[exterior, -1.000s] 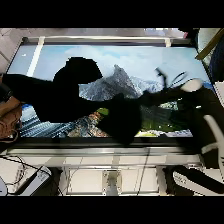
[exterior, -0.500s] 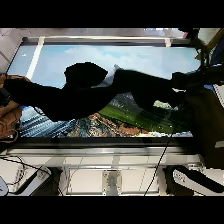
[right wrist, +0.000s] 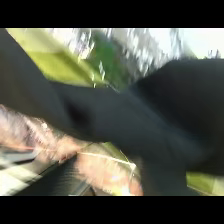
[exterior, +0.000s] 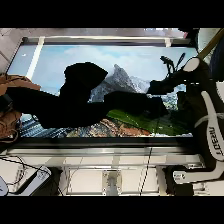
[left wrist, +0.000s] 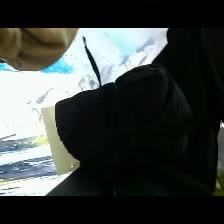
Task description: Fold the clothes and pants, and hang the long-sleeved shirts on hangers.
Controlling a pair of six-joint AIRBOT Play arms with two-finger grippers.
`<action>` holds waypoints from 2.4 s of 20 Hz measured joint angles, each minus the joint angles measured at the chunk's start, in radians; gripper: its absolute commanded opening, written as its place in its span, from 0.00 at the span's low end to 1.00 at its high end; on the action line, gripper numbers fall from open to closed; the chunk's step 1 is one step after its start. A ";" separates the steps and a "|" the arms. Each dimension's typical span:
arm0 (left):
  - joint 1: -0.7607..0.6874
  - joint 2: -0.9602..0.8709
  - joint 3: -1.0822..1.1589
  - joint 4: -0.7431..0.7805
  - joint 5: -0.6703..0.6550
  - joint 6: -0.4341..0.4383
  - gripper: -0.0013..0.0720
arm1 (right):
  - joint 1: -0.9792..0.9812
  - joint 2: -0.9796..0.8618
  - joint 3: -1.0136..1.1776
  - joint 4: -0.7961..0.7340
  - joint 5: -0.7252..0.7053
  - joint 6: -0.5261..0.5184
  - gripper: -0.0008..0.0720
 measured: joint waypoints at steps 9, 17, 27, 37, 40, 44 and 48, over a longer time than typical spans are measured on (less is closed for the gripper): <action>-0.002 -0.001 0.001 0.013 0.139 -0.058 0.04 | -0.132 0.011 0.002 -0.108 0.088 0.000 0.61; -0.002 -0.001 0.001 0.008 0.158 -0.068 0.04 | -0.264 0.058 -0.229 -0.103 -0.014 0.004 0.69; -0.002 -0.001 0.001 0.007 0.158 -0.068 0.04 | -0.451 0.043 -0.523 0.219 -0.237 -0.125 0.69; -0.002 -0.001 0.001 0.007 0.157 -0.069 0.04 | -0.383 -0.032 -0.547 0.332 -0.340 -0.165 0.51; -0.002 -0.001 0.001 0.007 0.157 -0.069 0.04 | -0.364 -0.037 -0.549 0.356 -0.378 -0.192 0.09; -0.002 -0.001 0.001 0.007 0.156 -0.068 0.04 | -0.356 -0.033 -0.532 0.418 -0.378 -0.224 0.02; -0.002 -0.001 0.001 0.007 0.157 -0.068 0.04 | -0.356 -0.018 -0.480 0.433 -0.357 -0.235 0.02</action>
